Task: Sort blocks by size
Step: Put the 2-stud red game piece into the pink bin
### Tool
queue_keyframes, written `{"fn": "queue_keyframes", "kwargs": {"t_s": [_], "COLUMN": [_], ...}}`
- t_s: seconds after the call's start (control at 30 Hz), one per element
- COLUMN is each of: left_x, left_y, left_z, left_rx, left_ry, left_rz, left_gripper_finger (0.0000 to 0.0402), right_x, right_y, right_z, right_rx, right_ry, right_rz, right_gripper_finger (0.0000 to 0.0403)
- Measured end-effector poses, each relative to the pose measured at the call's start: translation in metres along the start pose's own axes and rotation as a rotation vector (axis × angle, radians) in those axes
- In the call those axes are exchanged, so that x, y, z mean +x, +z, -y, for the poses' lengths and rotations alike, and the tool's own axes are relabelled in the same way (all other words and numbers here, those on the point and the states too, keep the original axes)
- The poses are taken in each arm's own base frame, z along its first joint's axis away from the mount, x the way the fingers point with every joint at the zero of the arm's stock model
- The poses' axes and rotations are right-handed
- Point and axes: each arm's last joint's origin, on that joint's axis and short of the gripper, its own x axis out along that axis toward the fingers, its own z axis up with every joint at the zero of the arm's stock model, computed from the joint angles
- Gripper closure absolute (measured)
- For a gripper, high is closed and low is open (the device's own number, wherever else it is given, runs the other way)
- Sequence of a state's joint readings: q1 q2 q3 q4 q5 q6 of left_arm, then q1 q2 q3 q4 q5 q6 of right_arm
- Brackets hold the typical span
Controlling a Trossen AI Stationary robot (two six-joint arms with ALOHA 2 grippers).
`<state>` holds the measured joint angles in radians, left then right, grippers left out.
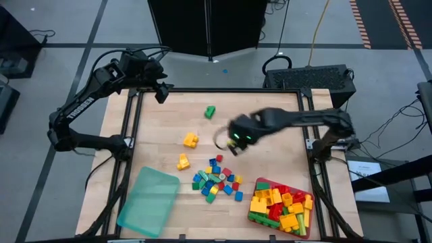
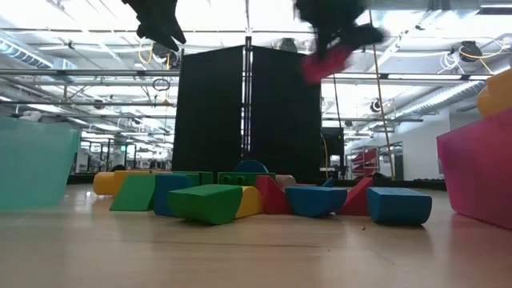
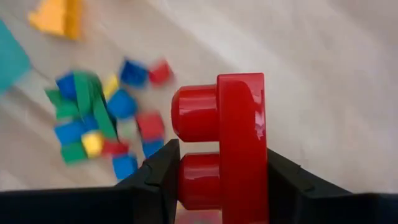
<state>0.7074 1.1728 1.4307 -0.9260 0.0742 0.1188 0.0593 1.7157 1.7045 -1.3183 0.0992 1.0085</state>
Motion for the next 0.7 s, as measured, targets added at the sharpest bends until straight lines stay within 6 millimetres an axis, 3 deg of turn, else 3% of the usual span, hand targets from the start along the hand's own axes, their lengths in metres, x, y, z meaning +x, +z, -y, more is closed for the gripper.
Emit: {"fn": "queue_keyframes", "kwargs": {"t_s": [0.13, 0.27, 0.5, 0.7], "left_x": [0.0, 0.0, 0.0, 0.0], "left_y": [0.0, 0.0, 0.001, 0.001], "left_z": [0.0, 0.0, 0.0, 0.0], "left_rx": [0.0, 0.001, 0.0, 0.001], "left_ry": [0.0, 0.0, 0.0, 0.002], "left_rz": [0.0, 0.002, 0.005, 0.014], "left_gripper_finger": [0.0146, 0.0146, 0.0146, 0.0146], "right_x": [-0.035, -0.047, -0.023, 0.006], "right_y": [-0.064, -0.11, -0.164, -0.178], "right_z": [0.005, 0.003, 0.004, -0.003], "right_rx": [0.151, 0.247, 0.307, 0.221], "right_ry": [-0.106, -0.092, -0.192, -0.095], "right_rz": [-0.064, -0.06, -0.167, -0.185], "right_gripper_finger": [0.0258, 0.0258, 0.0258, 0.0258]}}
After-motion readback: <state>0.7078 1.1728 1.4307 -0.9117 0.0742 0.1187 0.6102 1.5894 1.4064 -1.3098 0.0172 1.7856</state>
